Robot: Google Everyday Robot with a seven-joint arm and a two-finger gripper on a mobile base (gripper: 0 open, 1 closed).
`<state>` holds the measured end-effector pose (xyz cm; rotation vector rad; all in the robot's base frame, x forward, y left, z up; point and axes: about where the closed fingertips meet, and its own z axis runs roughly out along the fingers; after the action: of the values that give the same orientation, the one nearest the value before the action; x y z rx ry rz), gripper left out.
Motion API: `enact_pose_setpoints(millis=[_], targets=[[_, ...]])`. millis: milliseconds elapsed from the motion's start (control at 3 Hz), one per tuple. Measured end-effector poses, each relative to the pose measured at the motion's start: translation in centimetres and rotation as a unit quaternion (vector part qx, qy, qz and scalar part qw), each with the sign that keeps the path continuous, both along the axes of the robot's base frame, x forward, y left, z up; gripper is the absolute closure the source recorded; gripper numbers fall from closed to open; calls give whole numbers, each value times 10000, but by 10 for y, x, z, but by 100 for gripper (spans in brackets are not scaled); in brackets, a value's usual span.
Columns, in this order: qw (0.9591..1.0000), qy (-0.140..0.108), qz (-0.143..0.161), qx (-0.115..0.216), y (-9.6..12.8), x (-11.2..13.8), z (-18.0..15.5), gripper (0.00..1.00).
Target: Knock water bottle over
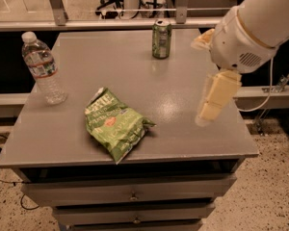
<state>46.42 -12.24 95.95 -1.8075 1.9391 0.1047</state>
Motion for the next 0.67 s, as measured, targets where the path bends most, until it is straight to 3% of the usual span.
enact_pose_setpoints(millis=[333,667], targets=[[9966,-96,542,617,57,9,1,0],[9966,-97,542,617,57,9,1,0]])
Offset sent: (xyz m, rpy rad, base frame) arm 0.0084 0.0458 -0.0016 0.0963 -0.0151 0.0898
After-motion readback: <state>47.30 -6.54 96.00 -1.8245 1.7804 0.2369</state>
